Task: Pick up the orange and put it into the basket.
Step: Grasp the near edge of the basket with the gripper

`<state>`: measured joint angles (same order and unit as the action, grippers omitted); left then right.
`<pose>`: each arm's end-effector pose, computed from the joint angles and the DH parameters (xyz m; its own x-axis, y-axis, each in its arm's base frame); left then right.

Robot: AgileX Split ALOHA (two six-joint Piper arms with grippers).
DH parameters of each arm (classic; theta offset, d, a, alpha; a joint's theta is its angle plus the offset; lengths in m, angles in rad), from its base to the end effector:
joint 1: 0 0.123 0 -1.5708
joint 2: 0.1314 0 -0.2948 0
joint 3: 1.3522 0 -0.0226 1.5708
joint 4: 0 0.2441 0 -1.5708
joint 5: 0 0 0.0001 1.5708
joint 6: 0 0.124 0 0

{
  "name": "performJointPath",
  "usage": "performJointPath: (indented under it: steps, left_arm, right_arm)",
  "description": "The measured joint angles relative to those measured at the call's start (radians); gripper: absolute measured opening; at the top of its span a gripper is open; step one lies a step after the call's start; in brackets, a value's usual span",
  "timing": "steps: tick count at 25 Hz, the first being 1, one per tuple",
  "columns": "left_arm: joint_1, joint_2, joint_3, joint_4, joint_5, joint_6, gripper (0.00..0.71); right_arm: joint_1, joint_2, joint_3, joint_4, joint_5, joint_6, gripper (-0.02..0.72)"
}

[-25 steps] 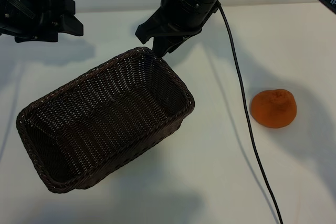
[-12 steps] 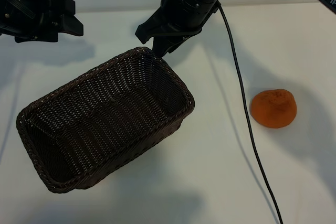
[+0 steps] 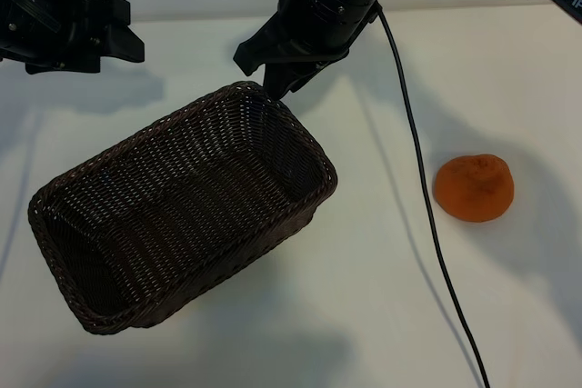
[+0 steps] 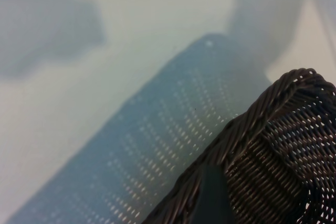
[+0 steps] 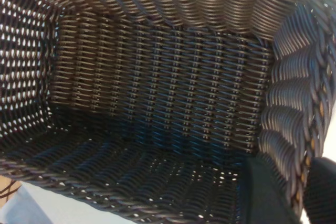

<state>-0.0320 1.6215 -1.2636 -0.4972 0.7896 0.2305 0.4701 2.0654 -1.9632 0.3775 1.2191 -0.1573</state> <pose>0.3565 -0.0535 0.2715 -0.8600 -0.0987 -0.5007 0.0998 0.9297 -0.3546 0.3890 0.2458 0.2720 -0.8224 -0.4405 -0.3601 -0.5518 0.7718 0.3160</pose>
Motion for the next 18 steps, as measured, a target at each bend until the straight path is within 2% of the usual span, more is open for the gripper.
performJointPath:
  steps: [14,18]
  left_arm:
    - [0.0,0.0,0.0,0.011,0.012,-0.005,0.588]
    - [0.0,0.0,0.0,0.003,-0.001,0.004,0.588]
  right_arm:
    - [0.0,0.0,0.0,0.008,0.0,0.0,0.243]
    - [0.0,0.0,0.0,0.008,0.0,0.0,0.281]
